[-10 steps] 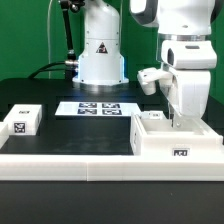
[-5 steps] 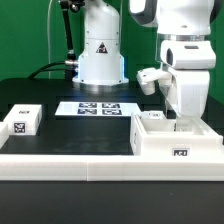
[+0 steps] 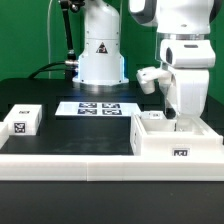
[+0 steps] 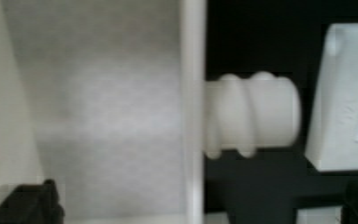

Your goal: Assemble cabinet

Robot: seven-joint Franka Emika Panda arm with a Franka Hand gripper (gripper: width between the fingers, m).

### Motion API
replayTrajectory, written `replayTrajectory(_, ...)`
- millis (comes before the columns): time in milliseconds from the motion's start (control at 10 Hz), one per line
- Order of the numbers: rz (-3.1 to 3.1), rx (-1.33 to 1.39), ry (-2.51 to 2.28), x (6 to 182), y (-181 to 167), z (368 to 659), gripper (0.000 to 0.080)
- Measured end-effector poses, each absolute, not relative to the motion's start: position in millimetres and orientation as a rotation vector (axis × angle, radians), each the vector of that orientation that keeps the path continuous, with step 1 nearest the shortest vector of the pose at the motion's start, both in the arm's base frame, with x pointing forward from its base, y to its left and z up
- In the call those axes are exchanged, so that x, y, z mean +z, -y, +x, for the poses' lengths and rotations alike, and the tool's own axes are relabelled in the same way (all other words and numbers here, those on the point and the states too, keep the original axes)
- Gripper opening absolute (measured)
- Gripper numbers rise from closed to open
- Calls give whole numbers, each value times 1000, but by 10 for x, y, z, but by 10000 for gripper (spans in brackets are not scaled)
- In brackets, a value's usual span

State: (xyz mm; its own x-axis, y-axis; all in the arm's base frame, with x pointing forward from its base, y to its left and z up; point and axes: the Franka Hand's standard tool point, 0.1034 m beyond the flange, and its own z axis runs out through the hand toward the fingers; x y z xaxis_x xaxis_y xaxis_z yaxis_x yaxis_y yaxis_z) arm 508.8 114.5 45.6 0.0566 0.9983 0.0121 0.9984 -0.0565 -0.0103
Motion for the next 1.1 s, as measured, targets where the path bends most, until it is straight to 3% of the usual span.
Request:
replayTrajectory(200,-2298,-6,2132,665,-1249,4942,797)
replayTrajectory(400,-2317,-20,2115,717,-1341,4790,797)
replayTrajectory(900,-2331,-17,2093,680,-1340,4759,797)
replayTrajectory(1100,-2338,-47,2061,579,-1547,4464,797)
